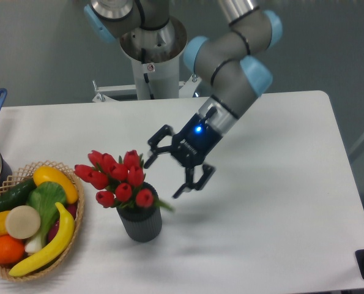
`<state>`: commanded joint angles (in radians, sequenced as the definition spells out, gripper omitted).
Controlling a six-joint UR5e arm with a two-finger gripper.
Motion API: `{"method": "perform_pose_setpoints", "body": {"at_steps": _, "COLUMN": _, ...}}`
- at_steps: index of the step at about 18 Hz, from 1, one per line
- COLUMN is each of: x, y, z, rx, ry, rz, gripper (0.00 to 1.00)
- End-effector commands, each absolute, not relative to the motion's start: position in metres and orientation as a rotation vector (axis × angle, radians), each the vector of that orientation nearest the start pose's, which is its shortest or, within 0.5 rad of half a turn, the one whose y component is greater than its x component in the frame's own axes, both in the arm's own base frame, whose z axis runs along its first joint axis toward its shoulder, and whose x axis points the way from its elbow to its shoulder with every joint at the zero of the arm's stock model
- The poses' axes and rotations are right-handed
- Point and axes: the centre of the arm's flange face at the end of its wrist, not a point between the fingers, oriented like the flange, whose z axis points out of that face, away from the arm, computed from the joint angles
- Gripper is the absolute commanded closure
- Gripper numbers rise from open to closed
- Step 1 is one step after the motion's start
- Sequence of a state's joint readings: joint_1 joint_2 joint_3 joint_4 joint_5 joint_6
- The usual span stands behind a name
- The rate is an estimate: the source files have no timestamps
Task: Insert the flowers into the vase
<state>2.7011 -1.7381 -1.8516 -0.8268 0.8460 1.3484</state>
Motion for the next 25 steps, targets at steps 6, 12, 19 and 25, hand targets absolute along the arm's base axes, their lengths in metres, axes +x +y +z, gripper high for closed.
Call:
{"method": "perform_pose_setpoints", "body": {"at_steps": 6, "x": -0.448, "y": 0.363, "z": 0.414, "rx": -2.448, "ry": 0.302, "rz": 0.266, "gripper": 0.00}}
{"method": "perform_pose_setpoints", "body": {"at_steps": 12, "x": -0.487, "y": 0.310, "z": 0.424, "rx": -2.661, "ry": 0.175, "rz": 0.455, "gripper": 0.00}}
{"method": "perform_pose_setpoints", "body": {"at_steps": 19, "x": -0.485, "y": 0.255, "z": 0.466, "rx": -2.843, "ry": 0.434, "rz": 0.485, "gripper": 0.00}}
{"method": "perform_pose_setpoints", "body": {"at_steps": 25, "x": -0.489, "y": 0.223, "z": 0.478, "rx": -2.864, "ry": 0.462, "rz": 0.453, "gripper": 0.00}}
